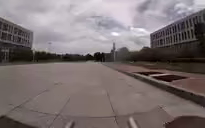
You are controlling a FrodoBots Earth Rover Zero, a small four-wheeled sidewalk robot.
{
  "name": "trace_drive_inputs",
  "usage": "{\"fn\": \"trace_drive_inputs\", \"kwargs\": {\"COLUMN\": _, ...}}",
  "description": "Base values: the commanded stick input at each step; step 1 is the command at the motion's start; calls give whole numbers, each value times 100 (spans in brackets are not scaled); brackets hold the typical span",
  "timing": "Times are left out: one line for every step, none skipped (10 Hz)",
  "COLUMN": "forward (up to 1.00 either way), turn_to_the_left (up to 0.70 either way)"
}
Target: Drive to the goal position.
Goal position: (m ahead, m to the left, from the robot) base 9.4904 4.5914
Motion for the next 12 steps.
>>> {"fn": "trace_drive_inputs", "kwargs": {"forward": 100, "turn_to_the_left": 0}}
{"fn": "trace_drive_inputs", "kwargs": {"forward": 100, "turn_to_the_left": 0}}
{"fn": "trace_drive_inputs", "kwargs": {"forward": 100, "turn_to_the_left": 0}}
{"fn": "trace_drive_inputs", "kwargs": {"forward": 100, "turn_to_the_left": 0}}
{"fn": "trace_drive_inputs", "kwargs": {"forward": 100, "turn_to_the_left": 0}}
{"fn": "trace_drive_inputs", "kwargs": {"forward": 100, "turn_to_the_left": 0}}
{"fn": "trace_drive_inputs", "kwargs": {"forward": 100, "turn_to_the_left": 0}}
{"fn": "trace_drive_inputs", "kwargs": {"forward": 100, "turn_to_the_left": 0}}
{"fn": "trace_drive_inputs", "kwargs": {"forward": 100, "turn_to_the_left": 0}}
{"fn": "trace_drive_inputs", "kwargs": {"forward": 100, "turn_to_the_left": 0}}
{"fn": "trace_drive_inputs", "kwargs": {"forward": 100, "turn_to_the_left": 0}}
{"fn": "trace_drive_inputs", "kwargs": {"forward": 100, "turn_to_the_left": 0}}
